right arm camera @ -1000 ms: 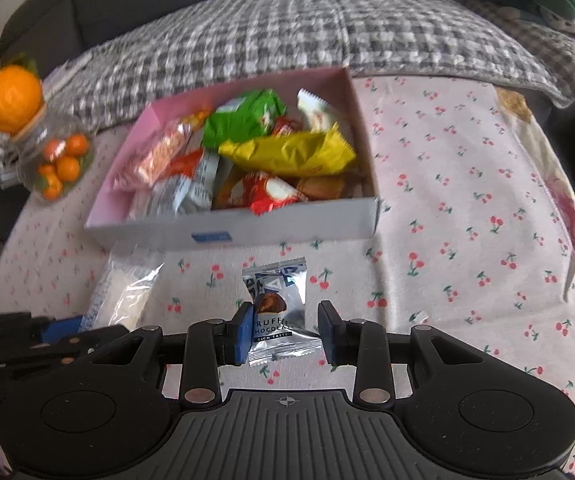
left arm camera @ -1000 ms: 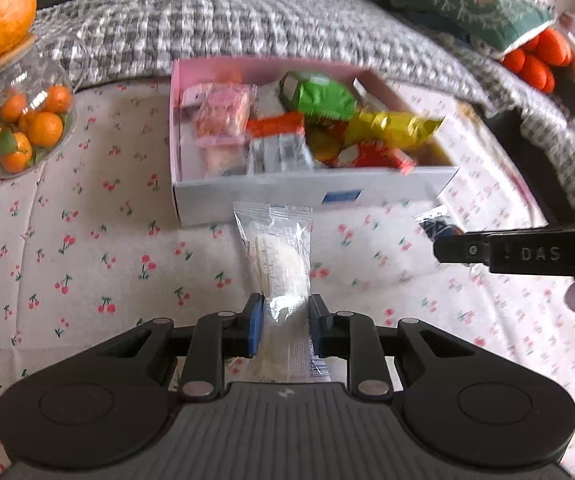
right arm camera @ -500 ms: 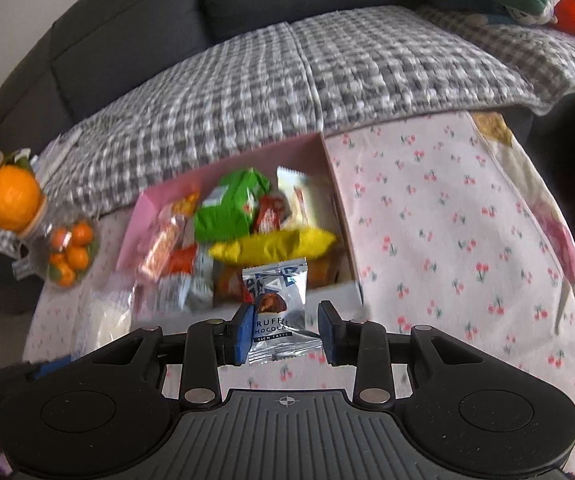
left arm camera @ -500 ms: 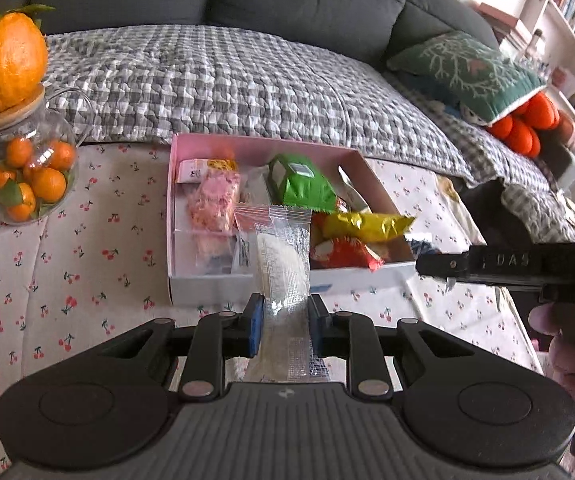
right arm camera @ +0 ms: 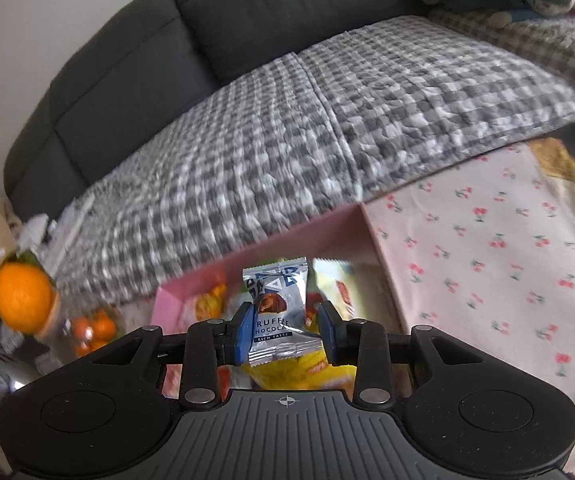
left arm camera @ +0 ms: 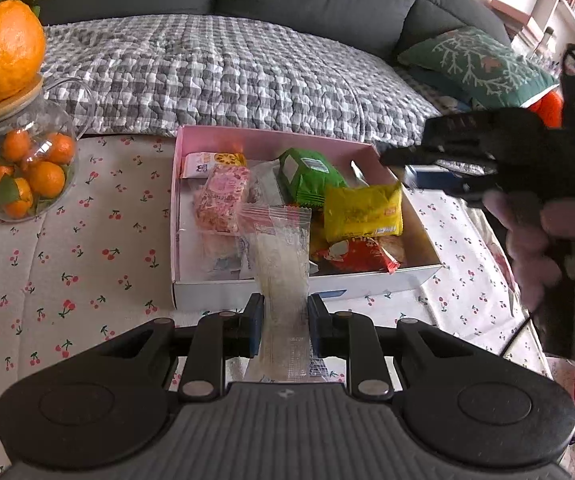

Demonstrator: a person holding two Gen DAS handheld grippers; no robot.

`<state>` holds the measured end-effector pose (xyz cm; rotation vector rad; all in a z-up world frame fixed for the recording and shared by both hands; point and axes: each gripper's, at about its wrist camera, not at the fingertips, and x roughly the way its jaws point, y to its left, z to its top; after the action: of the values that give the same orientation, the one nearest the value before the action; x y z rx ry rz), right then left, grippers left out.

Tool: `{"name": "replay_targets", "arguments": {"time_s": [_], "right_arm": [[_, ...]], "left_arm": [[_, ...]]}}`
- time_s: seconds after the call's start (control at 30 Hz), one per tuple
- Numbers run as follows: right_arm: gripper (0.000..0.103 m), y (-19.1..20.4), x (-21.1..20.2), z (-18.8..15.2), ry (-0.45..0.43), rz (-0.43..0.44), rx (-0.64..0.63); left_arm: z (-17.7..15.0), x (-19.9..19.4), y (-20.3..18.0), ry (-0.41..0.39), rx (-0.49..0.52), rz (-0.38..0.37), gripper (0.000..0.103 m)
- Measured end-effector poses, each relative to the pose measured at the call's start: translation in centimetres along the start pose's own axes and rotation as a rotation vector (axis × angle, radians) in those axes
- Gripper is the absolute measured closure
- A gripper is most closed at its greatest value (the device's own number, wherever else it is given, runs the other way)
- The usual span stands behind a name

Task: Organize snacks
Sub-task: 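Lift both held snacks and carry them over the pink box, then open both tools to drop the rice-cake packet and chocolate in the box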

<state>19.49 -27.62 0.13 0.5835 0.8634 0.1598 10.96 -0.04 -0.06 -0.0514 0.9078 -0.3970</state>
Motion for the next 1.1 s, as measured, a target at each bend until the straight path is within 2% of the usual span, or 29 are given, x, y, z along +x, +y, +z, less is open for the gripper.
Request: {"name": "replay_targets", "arguments": {"time_s": [0.17, 0.33, 0.37, 0.43, 0.47, 0.63, 0.7, 0.87, 1.1], "right_arm": [[0.069, -0.2, 1.8, 0.9, -0.025, 0.034, 0.033], [0.065, -1.2, 2.9, 1.1, -0.031, 0.028, 0.059], [0.061, -1.4, 3.0, 1.1, -0.029, 0.031, 0.074], [0.043, -2.1, 3.0, 1.2, -0.029, 0.048, 0.117], [0.040, -2.3, 2.9, 1.2, -0.033, 0.050, 0.128], [0.040, -1.4, 2.8, 1.2, -0.021, 0.032, 0.087], [0.035, -0.6, 2.8, 1.1, -0.016, 0.028, 0.053], [0.032, 1.1, 2.7, 1.0, -0.013, 0.025, -0.026], [0.030, 0.9, 2.6, 1.0, -0.015, 0.004, -0.032]], "left_arm": [[0.2, 0.0, 0.2, -0.004, -0.009, 0.007, 0.082], [1.0, -0.6, 0.5, -0.044, -0.014, 0.031, 0.082], [1.1, -0.7, 0.6, -0.051, -0.016, 0.039, 0.082], [1.4, -0.7, 1.1, -0.054, -0.032, 0.047, 0.082], [1.6, -0.7, 1.4, -0.054, -0.040, 0.050, 0.082], [3.4, 0.2, 2.6, -0.047, -0.080, 0.053, 0.082], [4.3, 1.0, 2.6, -0.034, -0.087, 0.045, 0.082], [6.4, 3.9, 1.9, -0.001, -0.081, 0.046, 0.082], [8.9, 6.9, 1.4, 0.024, -0.057, 0.056, 0.082]]}}
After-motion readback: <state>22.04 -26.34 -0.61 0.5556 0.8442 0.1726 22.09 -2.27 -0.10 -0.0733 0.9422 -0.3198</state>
